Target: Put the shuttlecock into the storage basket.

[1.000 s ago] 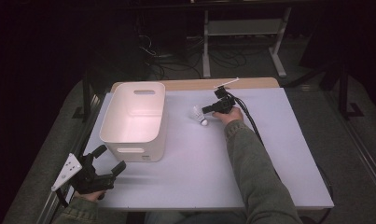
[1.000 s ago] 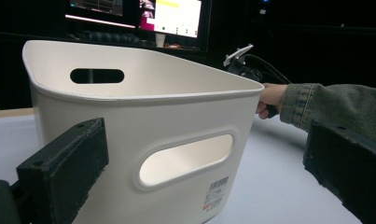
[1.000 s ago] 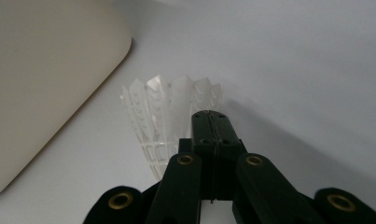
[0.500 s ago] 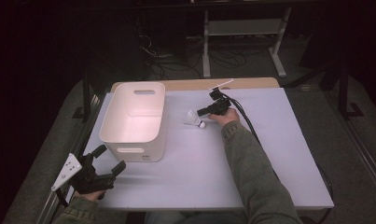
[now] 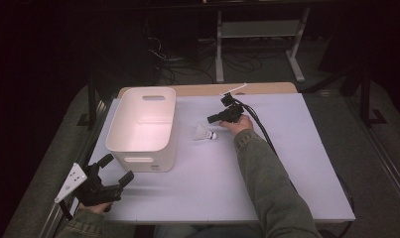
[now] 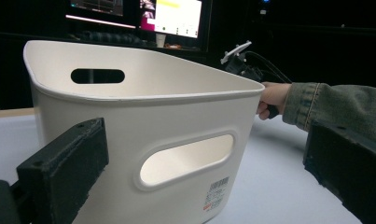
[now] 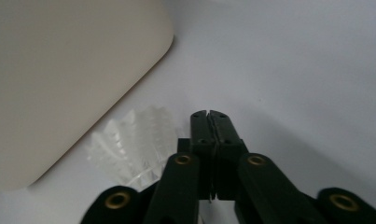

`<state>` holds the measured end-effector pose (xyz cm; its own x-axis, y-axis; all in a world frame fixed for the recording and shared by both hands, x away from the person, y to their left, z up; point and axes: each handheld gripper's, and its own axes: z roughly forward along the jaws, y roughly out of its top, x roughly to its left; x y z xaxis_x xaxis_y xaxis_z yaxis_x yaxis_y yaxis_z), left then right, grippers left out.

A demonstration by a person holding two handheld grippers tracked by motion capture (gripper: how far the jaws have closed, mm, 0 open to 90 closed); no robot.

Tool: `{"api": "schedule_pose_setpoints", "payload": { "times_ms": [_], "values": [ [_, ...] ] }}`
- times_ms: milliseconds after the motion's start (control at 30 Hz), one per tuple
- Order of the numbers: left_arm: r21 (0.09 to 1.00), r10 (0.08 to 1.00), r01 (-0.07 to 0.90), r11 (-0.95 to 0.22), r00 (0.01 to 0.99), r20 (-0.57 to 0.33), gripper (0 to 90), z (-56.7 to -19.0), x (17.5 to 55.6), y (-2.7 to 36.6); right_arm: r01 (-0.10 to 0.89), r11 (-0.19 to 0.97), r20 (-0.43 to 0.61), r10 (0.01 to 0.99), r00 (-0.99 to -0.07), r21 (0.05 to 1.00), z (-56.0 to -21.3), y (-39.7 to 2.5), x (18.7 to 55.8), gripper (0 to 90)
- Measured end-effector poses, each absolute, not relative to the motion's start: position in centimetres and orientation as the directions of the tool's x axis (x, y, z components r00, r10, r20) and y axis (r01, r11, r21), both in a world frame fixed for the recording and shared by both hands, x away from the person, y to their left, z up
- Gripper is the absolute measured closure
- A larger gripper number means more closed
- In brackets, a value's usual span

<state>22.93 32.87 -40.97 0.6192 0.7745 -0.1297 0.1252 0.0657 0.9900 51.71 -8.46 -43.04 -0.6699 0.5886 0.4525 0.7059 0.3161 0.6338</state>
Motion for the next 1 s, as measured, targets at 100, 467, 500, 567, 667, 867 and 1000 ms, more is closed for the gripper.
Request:
{"api": "schedule_pose_setpoints", "payload": {
  "times_ms": [100,467,500,567,667,867,1000],
  "values": [
    [0.990,0.774,0.124,0.065,0.620,-0.129,0.0,-41.0,22.9,32.9,0.699,0.318,0.447,0.586,-0.676,0.640,-42.6,-8.6,51.5,84.6],
    [0.990,0.775,0.126,0.066,0.619,-0.130,0.0,-40.9,22.9,32.8,0.652,0.345,0.409,0.560,-0.720,0.675,-40.8,-9.1,50.7,80.8],
    [0.990,0.775,0.126,0.067,0.618,-0.131,0.0,-41.0,22.9,32.8,0.646,0.349,0.403,0.558,-0.725,0.679,-40.6,-9.2,50.5,79.8],
    [0.990,0.775,0.127,0.065,0.618,-0.130,0.0,-41.0,22.9,32.8,0.635,0.348,0.399,0.549,-0.734,0.690,-40.1,-9.4,50.3,77.5],
    [0.990,0.775,0.126,0.061,0.619,-0.126,0.0,-41.0,22.9,32.8,0.615,0.360,0.380,0.542,-0.750,0.701,-39.5,-9.6,49.9,72.0],
    [0.991,0.775,0.122,0.054,0.620,-0.119,0.0,-41.0,22.9,32.8,0.582,0.374,0.337,0.544,-0.769,0.722,-38.3,-9.9,49.0,47.9],
    [0.990,0.776,0.127,0.060,0.618,-0.126,0.0,-41.0,22.9,32.8,0.575,0.376,0.322,0.554,-0.768,0.727,-38.0,-10.2,48.7,37.0]
  ]
}}
